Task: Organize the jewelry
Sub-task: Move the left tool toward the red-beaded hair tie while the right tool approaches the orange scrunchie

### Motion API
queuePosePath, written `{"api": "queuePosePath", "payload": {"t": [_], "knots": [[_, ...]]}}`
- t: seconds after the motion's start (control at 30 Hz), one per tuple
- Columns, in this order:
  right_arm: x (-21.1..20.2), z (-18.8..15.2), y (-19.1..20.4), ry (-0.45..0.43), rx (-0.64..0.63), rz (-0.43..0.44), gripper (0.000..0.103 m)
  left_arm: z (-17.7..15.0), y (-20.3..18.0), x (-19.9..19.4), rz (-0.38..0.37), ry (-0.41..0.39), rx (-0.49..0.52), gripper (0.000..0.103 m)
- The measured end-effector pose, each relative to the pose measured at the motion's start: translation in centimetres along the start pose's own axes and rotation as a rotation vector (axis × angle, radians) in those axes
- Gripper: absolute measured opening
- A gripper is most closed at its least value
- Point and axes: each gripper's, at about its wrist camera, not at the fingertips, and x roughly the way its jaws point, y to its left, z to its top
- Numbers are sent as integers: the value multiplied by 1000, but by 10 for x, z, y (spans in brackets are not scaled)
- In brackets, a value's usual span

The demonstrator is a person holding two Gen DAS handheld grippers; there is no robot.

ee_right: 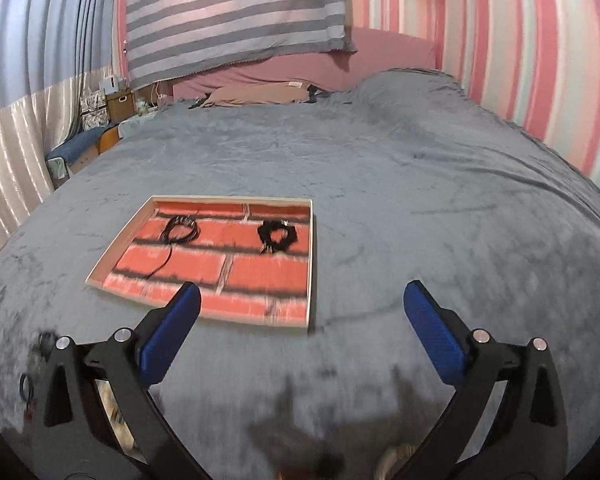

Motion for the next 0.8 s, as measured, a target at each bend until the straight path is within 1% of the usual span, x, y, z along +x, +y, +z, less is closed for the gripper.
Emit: {"api": "queuePosePath", "payload": {"t": [0.03,0.13,0.2,0.3,0.37,0.43,0.53,0.63,0.7,0.8], "knots": [[-8,-7,0,-3,0,-5,99,-14,5,-16,12,-5,6,99],[-36,-33,1,-9,11,-7,99,-41,13,-42,50,-17,11,99],[-52,-54,2,-5,34,2,99,-63,19,-57,46,-21,-13,99],[-67,-78,6,11,54,8,99,-86,23,-72,28,-16,-37,99],[-75,-93,9,27,52,13,99,-100,23,-78,30,-14,-22,99],[-85,-109,13,18,45,-5,99,-112,24,-81,40,-10,-20,99],[-99,-130,17,-2,42,-1,99,-129,32,-83,18,1,-54,99],[-110,-146,24,-39,37,-1,99,-143,39,-83,22,-4,-82,99],[-117,-158,33,-66,7,-16,99,-154,43,-84,41,-21,-91,99],[-122,-169,43,-80,-6,-20,99,-165,45,-78,78,-12,-76,99]]}}
